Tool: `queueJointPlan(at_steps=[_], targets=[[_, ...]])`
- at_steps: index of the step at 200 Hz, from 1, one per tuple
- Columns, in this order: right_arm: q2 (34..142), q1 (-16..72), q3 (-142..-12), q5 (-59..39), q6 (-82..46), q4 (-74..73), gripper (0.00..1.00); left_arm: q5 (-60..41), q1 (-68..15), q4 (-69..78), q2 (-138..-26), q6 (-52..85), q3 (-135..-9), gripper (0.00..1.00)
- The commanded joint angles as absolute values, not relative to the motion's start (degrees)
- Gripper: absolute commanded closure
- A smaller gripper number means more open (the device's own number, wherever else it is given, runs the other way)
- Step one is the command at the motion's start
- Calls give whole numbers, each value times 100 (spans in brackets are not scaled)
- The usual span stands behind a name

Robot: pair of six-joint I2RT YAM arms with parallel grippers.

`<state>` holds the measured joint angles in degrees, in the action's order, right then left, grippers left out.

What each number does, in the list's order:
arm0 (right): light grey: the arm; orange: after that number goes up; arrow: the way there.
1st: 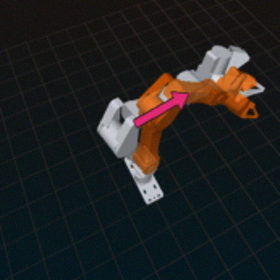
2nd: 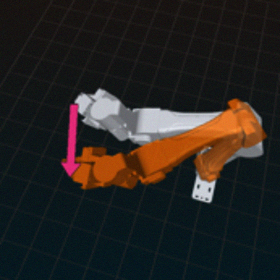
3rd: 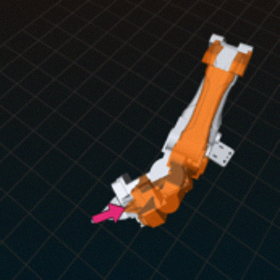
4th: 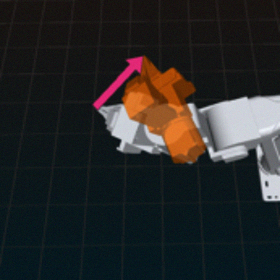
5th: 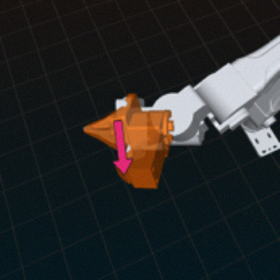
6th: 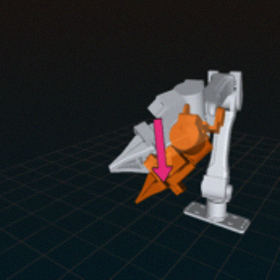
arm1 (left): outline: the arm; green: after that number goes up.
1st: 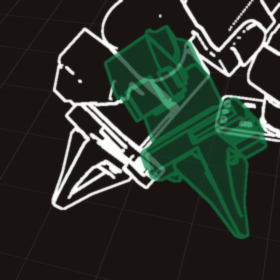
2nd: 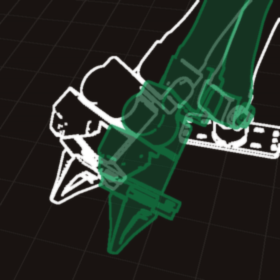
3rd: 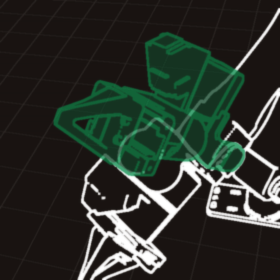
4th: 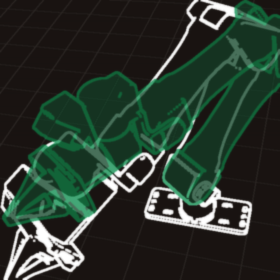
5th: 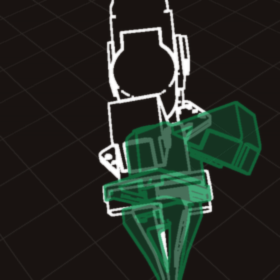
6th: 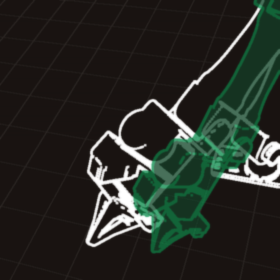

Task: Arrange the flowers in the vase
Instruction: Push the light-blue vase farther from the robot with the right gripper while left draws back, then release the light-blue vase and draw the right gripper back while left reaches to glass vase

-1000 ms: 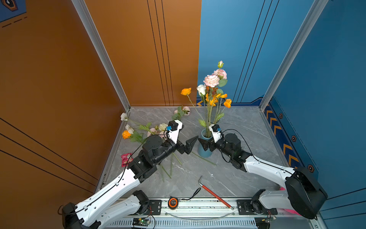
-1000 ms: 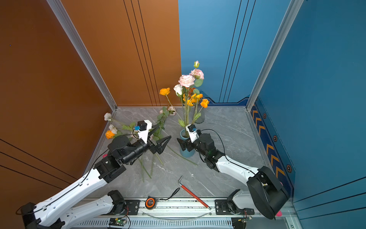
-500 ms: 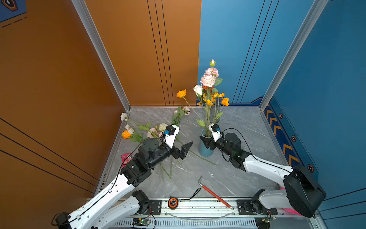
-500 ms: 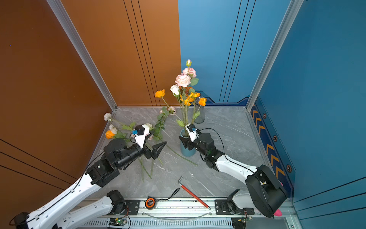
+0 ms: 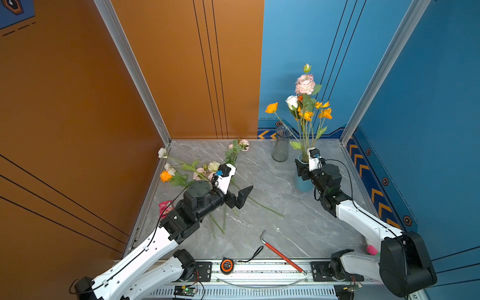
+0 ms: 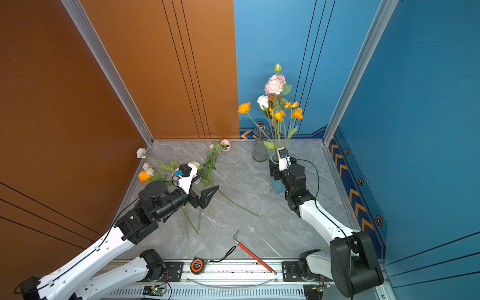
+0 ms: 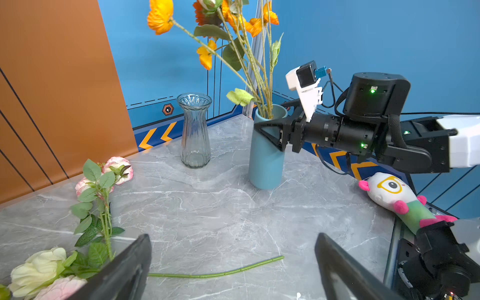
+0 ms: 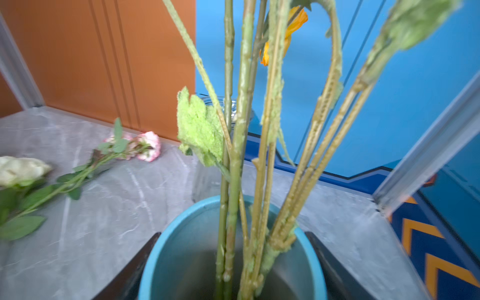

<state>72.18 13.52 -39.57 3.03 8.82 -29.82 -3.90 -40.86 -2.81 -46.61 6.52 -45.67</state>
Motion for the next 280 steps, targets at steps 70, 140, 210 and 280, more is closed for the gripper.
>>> queueJointPlan(at_steps=[70, 140, 210, 280], targets=[[9623, -202, -5615, 180, 723, -6617, 64, -533, -4008, -99, -5062, 781, -4603, 2], [10692, -293, -6181, 488, 399, -6821, 64, -382, -4041, 407, -5503, 901, -4717, 2], [10756, -400, -5929, 470, 229, -6608, 20, -478, -4091, 575, -5669, 949, -4682, 2], [10646, -396, -5737, 570, 215, -6522, 0, -477, -4165, 624, -5528, 925, -4538, 2]])
